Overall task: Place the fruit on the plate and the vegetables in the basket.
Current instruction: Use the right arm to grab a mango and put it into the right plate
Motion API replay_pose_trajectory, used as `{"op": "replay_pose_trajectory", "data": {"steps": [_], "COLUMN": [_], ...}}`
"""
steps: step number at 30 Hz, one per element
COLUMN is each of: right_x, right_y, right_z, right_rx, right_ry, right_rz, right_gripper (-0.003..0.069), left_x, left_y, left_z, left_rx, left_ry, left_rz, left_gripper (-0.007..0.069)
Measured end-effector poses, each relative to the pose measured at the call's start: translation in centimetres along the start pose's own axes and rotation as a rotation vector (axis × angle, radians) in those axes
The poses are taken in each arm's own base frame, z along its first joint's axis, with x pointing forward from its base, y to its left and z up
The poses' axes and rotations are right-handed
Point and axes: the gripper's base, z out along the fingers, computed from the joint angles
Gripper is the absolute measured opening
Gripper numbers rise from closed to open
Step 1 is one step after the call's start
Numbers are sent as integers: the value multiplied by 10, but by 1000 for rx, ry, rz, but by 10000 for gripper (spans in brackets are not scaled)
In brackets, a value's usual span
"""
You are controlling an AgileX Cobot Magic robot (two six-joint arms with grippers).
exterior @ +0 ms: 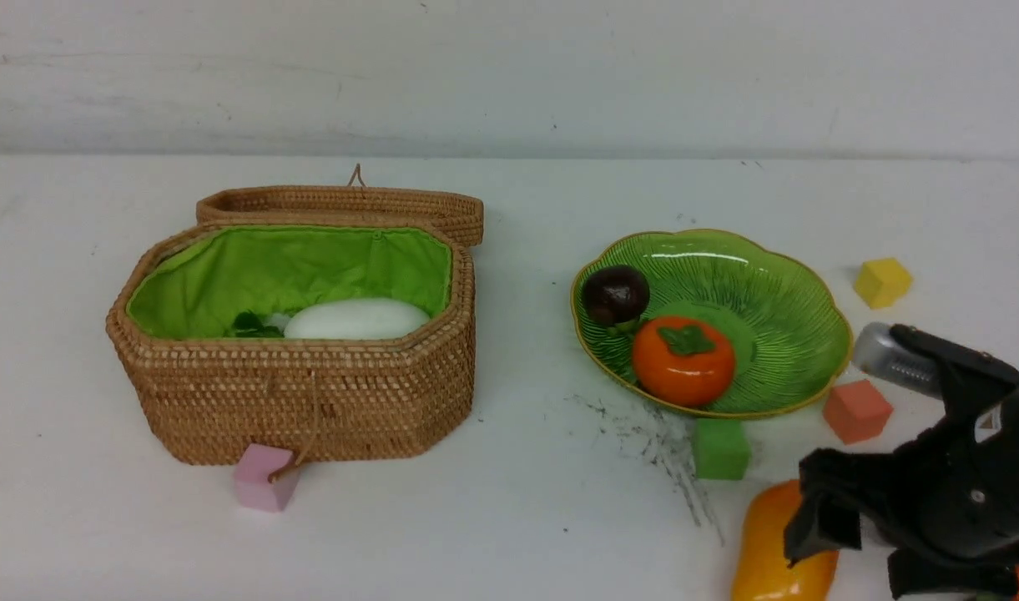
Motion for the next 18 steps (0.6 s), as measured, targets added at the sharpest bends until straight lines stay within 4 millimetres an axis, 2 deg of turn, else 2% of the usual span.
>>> {"op": "replay_pose_trajectory", "data": {"steps": [6,11,13,18], "right_x": [-13,-21,-23,-25], "right_y": [1,-5,-6,-8], "right_z": [21,54,62,72], "right_rx": [17,56,60,72], "right_ry": [-7,14,13,21], "right_rz": [35,60,67,48], "right_gripper": [642,627,617,534], "left_x": [0,0,0,0], "left_y": [0,0,0,0], "left_z": [0,0,0,0], "left_rx": [0,0,0,0], "left_ry": [0,0,0,0], "left_rz": [1,1,1,1], "left_gripper": [82,89,92,95]}}
